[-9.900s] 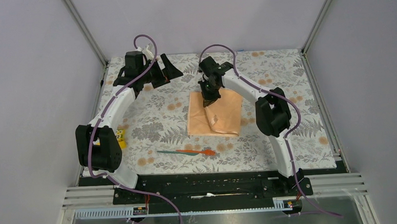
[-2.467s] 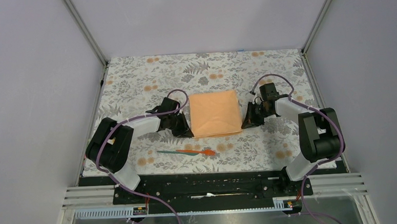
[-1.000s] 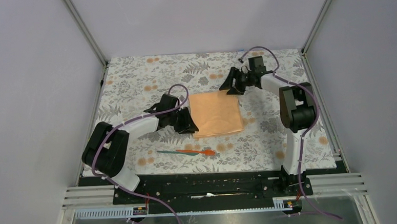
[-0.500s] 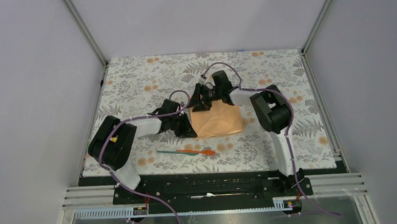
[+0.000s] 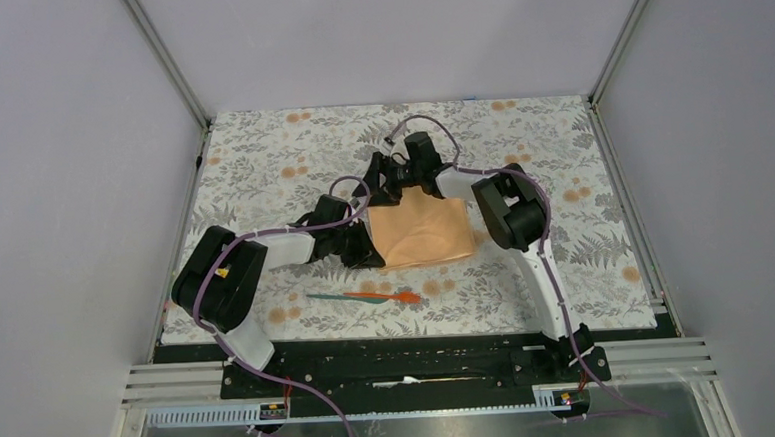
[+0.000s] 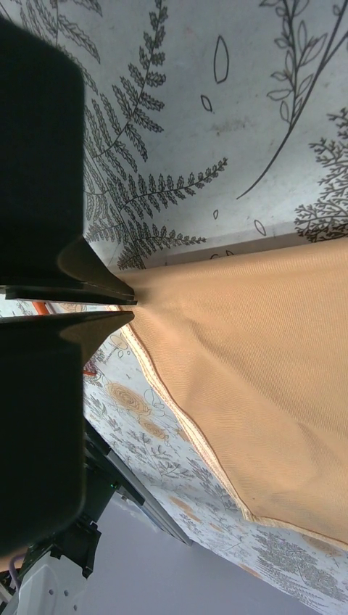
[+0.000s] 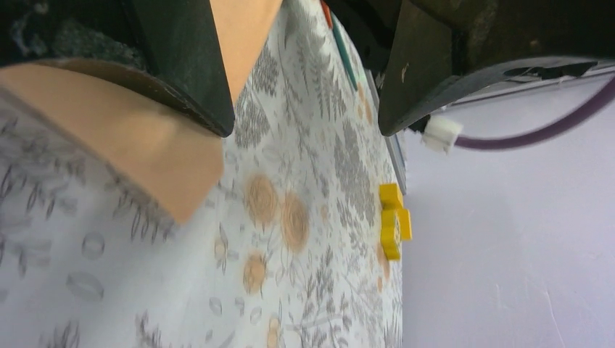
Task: Fold the napkin into a case and place the utensils inside
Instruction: Smooth out the square-folded napkin at the center of the board.
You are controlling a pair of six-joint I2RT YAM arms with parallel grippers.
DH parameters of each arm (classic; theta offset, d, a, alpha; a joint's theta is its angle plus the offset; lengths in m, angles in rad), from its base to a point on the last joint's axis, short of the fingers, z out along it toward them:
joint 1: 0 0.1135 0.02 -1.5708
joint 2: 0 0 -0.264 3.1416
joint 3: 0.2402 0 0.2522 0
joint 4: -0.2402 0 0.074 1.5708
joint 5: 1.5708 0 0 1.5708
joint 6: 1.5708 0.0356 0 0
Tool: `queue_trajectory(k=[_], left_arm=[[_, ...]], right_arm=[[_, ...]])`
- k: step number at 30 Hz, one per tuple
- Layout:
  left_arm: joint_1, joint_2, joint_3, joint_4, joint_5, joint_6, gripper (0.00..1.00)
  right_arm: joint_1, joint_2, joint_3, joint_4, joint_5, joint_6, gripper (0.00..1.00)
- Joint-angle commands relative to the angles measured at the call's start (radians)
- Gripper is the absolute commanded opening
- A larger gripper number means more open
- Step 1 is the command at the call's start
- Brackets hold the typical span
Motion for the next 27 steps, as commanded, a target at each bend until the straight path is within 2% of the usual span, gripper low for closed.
queue_trajectory(k=[1, 4, 12, 13, 15, 17, 21, 27], left_arm=[[0.003, 0.026, -0.04, -0.037, -0.078, 0.031, 0.13], [0.003, 0.022, -0.047, -0.04, -0.085, 0.033, 0.13], [0.003, 0.009, -0.021, -0.046, -0.073, 0.03, 0.13], [0.003, 0.009, -0.012, -0.048, -0.068, 0.025, 0.13], [0.003, 0.0, 0.0, -0.043, -0.058, 0.006, 0.15], [0.003, -0.018, 0.009, -0.032, -0.046, -0.013, 0.17], [0.001, -0.092, 0.024, -0.014, -0.023, -0.066, 0.25], [0.001, -0.163, 0.092, -0.01, 0.057, -0.106, 0.45]], right_arm=[[0.003, 0.088, 0.126, -0.02, 0.081, -0.019, 0.81], [-0.001, 0.156, 0.232, -0.06, 0.098, -0.023, 0.89], [-0.035, 0.361, 0.575, -0.165, 0.075, 0.015, 0.89], [-0.038, 0.377, 0.632, -0.191, 0.063, 0.017, 0.9], [-0.054, 0.392, 0.743, -0.25, 0.04, 0.019, 0.99], [-0.081, 0.364, 0.805, -0.294, 0.025, 0.016, 1.0], [-0.13, 0.175, 0.677, -0.351, 0.026, -0.043, 1.0], [-0.201, -0.162, 0.26, -0.388, 0.066, -0.19, 0.99]])
